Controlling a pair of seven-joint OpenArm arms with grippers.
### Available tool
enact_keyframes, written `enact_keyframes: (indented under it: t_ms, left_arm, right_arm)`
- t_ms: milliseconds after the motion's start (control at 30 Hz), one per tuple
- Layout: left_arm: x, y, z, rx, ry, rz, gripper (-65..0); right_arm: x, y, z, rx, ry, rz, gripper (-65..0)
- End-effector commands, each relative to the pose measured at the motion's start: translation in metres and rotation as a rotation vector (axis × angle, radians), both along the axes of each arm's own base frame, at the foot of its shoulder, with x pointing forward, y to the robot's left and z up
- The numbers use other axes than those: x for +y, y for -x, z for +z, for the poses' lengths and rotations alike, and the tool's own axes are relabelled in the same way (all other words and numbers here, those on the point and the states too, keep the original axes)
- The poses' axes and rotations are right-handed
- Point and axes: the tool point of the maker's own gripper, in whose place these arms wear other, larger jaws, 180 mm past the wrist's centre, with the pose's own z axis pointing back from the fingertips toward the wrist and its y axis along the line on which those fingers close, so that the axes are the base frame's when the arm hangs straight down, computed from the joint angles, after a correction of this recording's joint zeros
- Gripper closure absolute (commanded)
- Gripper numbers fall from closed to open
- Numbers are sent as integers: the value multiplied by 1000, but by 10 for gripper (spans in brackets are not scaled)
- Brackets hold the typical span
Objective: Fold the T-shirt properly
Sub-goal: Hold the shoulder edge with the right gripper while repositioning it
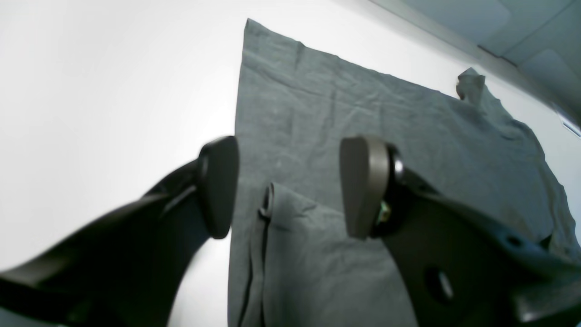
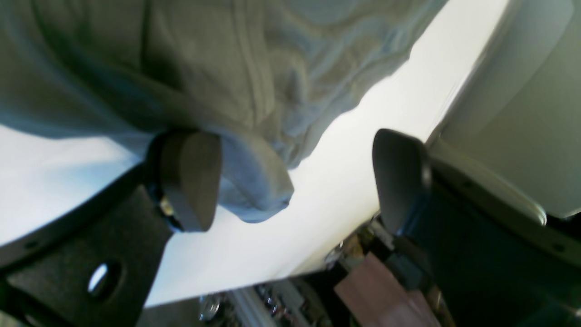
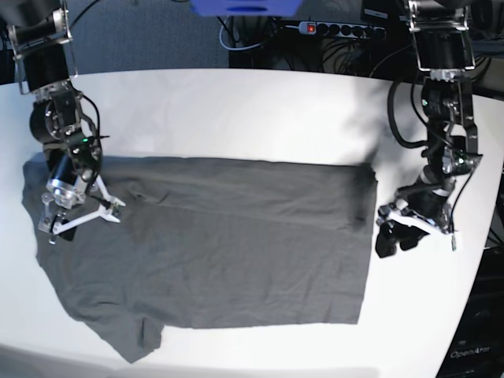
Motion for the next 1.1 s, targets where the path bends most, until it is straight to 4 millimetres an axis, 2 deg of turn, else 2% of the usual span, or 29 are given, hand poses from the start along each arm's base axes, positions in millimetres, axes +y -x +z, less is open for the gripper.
enact_keyframes:
  t_ms: [0, 67, 233, 300, 467, 567, 600, 667, 733, 833, 867, 1067]
  left_arm:
    - [3, -8, 22, -68, -5, 0, -352]
    - [3, -8, 22, -68, -5, 0, -352]
    - [4, -8, 22, -68, -7, 0, -352]
    - [4, -8, 22, -68, -7, 0, -352]
    - [9, -8, 22, -63, -23, -1, -352]
    - [10, -8, 21, -60, -24, 1, -352]
    - [9, -8, 22, -65, -25, 0, -352]
    - [10, -8, 24, -68, -27, 0, -352]
    - [11, -8, 22, -62, -26, 2, -352]
    - [10, -8, 21, -60, -26, 1, -352]
    - [11, -8, 20, -59, -25, 2, -352]
    - [10, -8, 21, -60, -25, 0, -352]
  right_arm:
    - [-14, -9, 18, -43, 44, -11, -502]
    - [-16, -11, 19, -48, 42, -3, -502]
    - [-31, -17, 33, -68, 75, -7, -502]
    - [-40, -17, 32, -55, 91, -23, -502]
    - [-68, -19, 42, -94, 70, -130, -499]
    - [-71, -19, 45, -121, 37, -171, -493]
    - [-73, -19, 46, -127, 32, -183, -474]
    - [-79, -18, 51, -145, 24, -213, -390]
    - [-81, -20, 55, -173, -4, -246, -260]
    - [-90, -19, 61, -228, -67, -341, -28]
    - [-95, -15, 61, -236, -81, -381, 0]
    - [-103, -2, 62, -254, -119, -512, -6]
